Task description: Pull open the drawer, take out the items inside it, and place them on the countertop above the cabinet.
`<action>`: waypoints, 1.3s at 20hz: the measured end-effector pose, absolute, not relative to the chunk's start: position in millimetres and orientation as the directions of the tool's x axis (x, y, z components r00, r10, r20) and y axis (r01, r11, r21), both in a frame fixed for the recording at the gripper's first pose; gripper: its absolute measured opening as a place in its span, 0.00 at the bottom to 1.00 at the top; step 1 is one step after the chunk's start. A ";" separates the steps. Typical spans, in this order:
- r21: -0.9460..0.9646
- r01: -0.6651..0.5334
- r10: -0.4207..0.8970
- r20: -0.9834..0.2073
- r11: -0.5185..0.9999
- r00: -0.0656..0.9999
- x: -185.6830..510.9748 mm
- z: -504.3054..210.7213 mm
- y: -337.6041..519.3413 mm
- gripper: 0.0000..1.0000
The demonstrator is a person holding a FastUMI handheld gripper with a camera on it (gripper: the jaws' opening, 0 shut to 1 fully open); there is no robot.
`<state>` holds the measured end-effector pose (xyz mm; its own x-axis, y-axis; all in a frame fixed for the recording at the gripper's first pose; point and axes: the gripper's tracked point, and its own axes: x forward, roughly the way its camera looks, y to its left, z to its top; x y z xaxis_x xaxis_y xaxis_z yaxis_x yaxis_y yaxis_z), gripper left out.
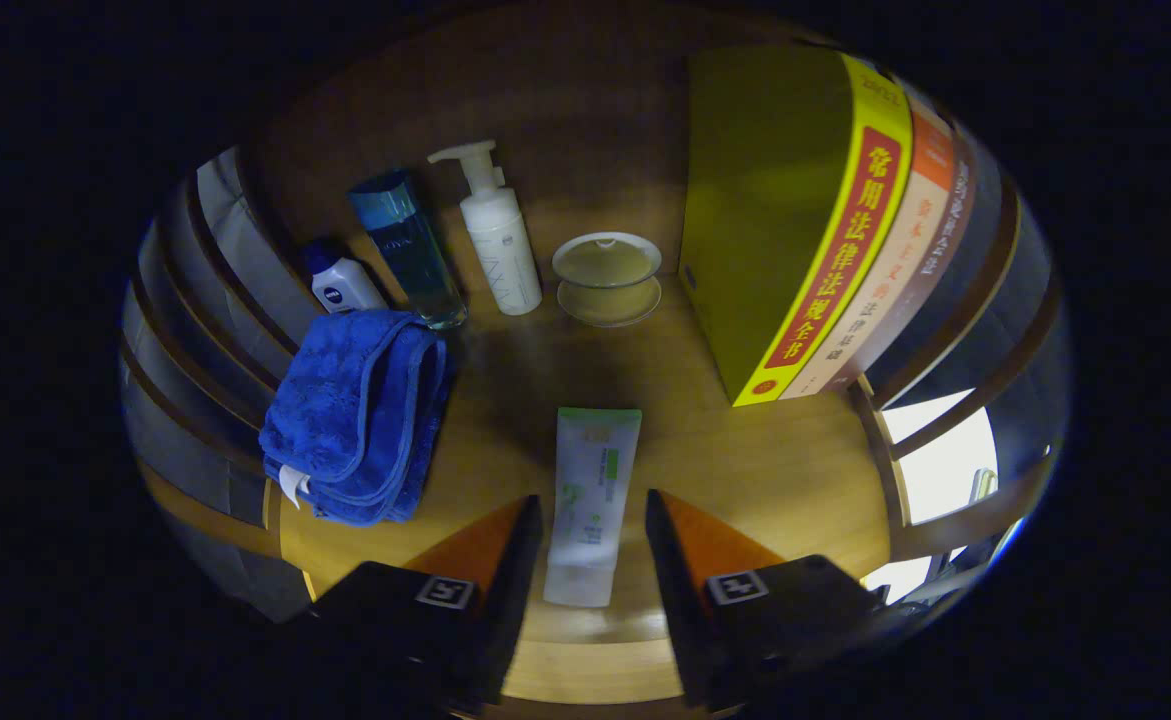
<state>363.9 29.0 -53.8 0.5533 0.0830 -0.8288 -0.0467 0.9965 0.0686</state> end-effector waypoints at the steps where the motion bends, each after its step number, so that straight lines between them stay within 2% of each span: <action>1: 0.066 -0.044 0.080 -0.825 0.997 0.559 356.8 -50.1 26.5 0.75; 5: 0.074 -0.024 0.074 -0.810 0.997 0.581 330.9 -41.4 16.9 1.00; 10: 0.009 -0.027 0.025 -0.749 1.000 0.662 298.0 -21.1 1.5 1.00; 18: 0.071 -0.092 0.116 -0.634 0.993 0.765 211.1 4.1 13.9 1.00; 26: 0.120 -0.137 0.178 -0.489 0.983 0.854 117.8 -13.6 24.2 1.00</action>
<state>117.8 24.2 -13.6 0.8538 0.1785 -0.4890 -0.1367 0.9833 0.1203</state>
